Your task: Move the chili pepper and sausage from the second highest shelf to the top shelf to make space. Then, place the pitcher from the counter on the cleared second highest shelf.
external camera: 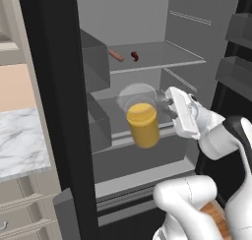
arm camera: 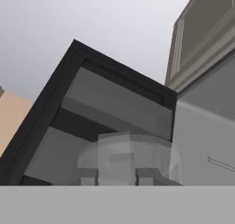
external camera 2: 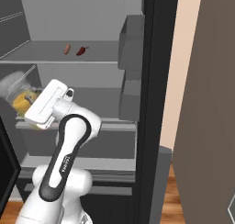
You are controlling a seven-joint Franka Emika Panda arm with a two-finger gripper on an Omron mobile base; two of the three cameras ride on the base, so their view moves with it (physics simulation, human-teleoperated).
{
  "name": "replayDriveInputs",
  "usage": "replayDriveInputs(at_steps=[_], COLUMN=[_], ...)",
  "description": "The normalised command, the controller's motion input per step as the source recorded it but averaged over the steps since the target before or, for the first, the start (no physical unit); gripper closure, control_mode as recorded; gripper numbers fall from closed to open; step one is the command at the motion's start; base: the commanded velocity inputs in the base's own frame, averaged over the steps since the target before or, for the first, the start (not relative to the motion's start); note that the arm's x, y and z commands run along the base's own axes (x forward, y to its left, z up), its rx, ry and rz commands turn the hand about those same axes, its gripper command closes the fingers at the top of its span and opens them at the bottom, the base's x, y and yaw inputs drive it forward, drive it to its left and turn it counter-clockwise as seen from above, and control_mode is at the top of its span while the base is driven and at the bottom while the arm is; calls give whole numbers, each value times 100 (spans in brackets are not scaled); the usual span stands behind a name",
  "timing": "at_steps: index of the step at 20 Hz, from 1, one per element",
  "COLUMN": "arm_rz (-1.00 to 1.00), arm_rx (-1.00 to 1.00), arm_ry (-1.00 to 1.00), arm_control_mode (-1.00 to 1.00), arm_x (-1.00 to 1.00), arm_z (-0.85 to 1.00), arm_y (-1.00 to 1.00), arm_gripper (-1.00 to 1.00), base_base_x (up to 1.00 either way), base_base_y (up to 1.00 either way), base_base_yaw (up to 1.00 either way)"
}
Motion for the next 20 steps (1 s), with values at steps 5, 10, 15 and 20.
replayDriveInputs(at_steps=[5, 10, 15, 20], arm_rz=[10, 5, 0, 0], arm_rx=[23, 31, 23, 5], arm_ry=[0, 0, 1, 0], arm_control_mode=[-100, -100, -100, -100], arm_x=[-66, -30, -2, -1], arm_z=[-18, -9, -10, -24], arm_y=[16, 12, 7, 1], arm_gripper=[100, 100, 100, 100], base_base_x=[0, 0, 0, 0], base_base_y=[0, 0, 0, 0], base_base_yaw=[0, 0, 0, 0])
